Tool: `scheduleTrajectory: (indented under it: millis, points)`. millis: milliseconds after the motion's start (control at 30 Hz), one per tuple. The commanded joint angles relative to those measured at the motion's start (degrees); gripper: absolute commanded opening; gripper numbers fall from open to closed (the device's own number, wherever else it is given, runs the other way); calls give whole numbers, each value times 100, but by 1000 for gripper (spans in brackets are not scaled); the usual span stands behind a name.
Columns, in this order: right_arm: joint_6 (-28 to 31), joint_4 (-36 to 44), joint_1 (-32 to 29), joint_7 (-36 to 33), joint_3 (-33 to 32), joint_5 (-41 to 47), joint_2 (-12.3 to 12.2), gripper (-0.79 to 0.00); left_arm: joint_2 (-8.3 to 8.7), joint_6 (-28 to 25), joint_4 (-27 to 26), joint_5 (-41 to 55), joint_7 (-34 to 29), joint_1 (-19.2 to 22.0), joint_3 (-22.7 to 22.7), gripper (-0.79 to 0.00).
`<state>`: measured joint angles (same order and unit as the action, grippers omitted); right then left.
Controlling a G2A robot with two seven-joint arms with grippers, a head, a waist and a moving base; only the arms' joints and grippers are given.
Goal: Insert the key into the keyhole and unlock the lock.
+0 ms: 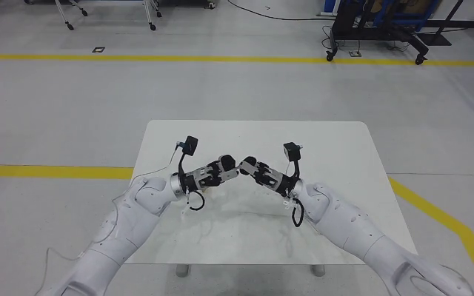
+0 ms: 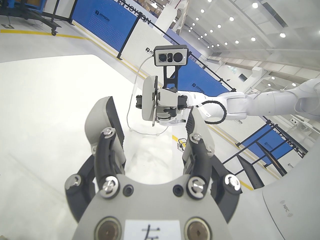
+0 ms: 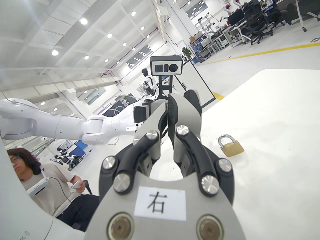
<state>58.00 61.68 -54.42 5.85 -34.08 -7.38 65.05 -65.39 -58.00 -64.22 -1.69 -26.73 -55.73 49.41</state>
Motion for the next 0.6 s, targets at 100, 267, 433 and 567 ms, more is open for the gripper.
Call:
scheduleTrajectory:
  millis: [100,267,433,567]
  points:
    - [0,-13,0,-100,-5,69,8,-785,-8,0,30,112,-118,42,-31,-656]
    - [0,-37,7,-219,-34,170,18,-785,-22,0,54,149,-188,61,-58,-785]
    - [0,-27,-4,-364,-76,294,25,-785,-37,0,137,72,-241,103,-80,-785]
    - [0,-23,-30,-518,-143,444,17,-505,-51,0,198,91,-204,120,-78,-785]
